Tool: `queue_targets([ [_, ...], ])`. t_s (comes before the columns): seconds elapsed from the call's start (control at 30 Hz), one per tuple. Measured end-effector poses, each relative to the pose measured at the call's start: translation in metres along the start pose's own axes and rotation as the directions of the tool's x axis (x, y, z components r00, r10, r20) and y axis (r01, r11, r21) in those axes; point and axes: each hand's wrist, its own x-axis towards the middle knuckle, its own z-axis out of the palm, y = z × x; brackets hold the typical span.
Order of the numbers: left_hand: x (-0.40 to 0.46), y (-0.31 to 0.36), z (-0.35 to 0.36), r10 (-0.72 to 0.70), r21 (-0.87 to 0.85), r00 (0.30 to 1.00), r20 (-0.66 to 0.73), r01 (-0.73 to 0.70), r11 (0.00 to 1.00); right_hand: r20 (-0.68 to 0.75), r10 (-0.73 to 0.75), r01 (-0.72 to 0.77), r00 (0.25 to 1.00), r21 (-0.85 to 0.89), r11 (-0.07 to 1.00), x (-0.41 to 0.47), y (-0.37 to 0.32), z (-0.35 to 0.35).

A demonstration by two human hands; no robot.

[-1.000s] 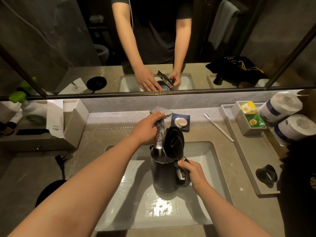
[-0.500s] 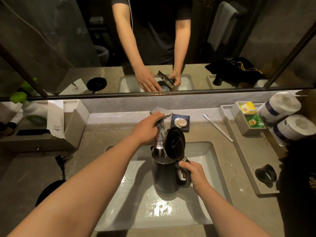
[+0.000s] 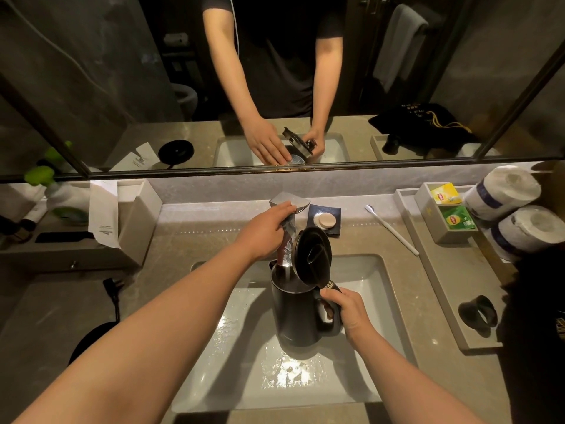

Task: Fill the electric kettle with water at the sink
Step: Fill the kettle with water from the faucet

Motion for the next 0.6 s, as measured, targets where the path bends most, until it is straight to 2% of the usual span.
queue_targets([
  [0.6,-0.0021,-0.0011,0.0023,-0.015,-0.009,1.0,0.003,0.015,1.0,-0.04,0.0,0.0,0.999,0.014,1.0,-0.0052,0.0005,0.0024],
])
